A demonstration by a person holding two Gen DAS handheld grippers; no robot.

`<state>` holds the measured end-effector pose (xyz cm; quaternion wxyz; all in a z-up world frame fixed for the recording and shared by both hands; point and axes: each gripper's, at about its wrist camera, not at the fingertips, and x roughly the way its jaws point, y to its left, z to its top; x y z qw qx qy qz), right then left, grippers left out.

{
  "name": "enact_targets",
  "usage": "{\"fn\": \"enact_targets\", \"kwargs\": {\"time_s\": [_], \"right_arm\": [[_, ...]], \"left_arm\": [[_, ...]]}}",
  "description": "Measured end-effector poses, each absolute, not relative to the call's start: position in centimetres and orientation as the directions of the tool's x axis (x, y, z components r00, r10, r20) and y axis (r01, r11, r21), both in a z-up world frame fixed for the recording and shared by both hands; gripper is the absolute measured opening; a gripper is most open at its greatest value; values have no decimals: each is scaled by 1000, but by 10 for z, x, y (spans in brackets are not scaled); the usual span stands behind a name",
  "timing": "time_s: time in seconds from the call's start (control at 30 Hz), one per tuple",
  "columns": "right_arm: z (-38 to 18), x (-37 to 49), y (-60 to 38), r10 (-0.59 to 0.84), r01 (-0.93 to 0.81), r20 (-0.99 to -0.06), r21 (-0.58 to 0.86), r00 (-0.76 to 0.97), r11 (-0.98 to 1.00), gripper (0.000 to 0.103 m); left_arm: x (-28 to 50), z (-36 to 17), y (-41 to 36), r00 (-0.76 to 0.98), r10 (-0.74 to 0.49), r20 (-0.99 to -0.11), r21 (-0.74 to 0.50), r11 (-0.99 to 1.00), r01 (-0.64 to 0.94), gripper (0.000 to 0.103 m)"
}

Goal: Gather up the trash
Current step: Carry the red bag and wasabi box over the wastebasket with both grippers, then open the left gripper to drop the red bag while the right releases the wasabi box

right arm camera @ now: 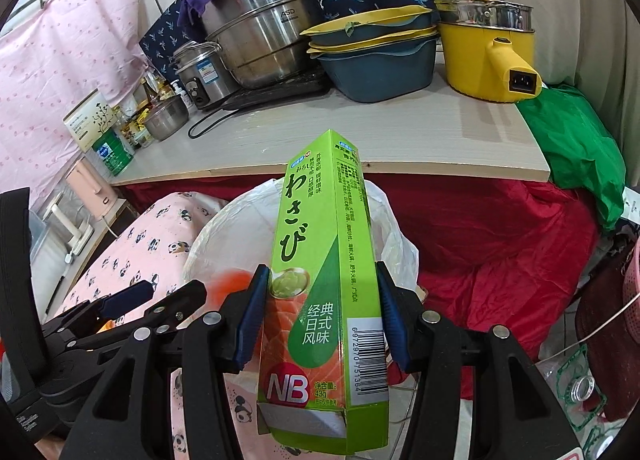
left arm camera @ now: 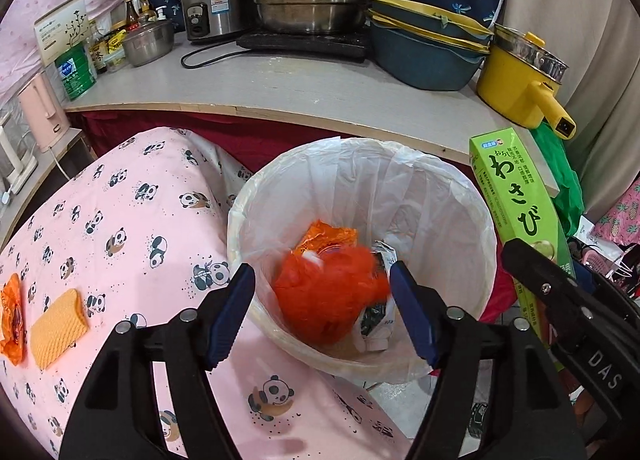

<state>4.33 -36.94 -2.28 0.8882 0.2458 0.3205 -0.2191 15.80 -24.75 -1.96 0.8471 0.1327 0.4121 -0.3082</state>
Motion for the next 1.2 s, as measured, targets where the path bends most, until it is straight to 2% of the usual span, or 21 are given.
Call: {"fn": "enact_targets", "kwargs": {"time_s": [0.73,1.2], "right_arm": [[-34,107,-346,-190,489,-703,249,685,836,51],[-18,122,-312,-193,440,-683,208,704,873,52]], "left_arm": [[189,-17,-181,528,-369,-765,-64,858,509,66],[196,-16,-145,546,-351,-760,-91,891,445,68]]}}
